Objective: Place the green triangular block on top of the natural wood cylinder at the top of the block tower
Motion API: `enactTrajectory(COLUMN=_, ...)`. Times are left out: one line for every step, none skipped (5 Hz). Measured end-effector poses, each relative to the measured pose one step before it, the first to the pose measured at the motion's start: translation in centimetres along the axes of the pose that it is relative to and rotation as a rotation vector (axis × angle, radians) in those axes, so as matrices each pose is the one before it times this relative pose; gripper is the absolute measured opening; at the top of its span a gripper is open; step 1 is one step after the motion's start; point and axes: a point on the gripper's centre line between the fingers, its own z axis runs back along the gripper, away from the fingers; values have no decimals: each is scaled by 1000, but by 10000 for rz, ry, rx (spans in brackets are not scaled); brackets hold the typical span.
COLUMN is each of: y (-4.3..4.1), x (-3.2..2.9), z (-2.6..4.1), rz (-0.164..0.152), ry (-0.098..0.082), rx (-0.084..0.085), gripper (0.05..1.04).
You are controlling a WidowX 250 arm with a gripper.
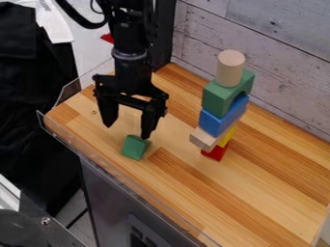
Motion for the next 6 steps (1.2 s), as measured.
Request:
enactTrajectory(y=-379, x=-311, z=-513, rz=-51, ry=206, rx=24, gripper=1001)
enactTrajectory(y=-115, x=-566, z=-363, rz=27, ry=182, rx=-84, gripper=1001)
enactTrajectory(y=-385, x=-416, z=-629, rz=-20, ry=262, rx=-115, gripper=1001)
enactTrajectory(y=-109, x=31, z=-514, rz=-52, ry=90, rx=-63, gripper=1001)
enactTrajectory(y=-141, x=114, z=-1002, rz=42, ry=174, rx=-155, gripper=966)
enactTrajectory(y=129, x=290, z=-514, rz=236, ry=-146, rx=-48, gripper=698)
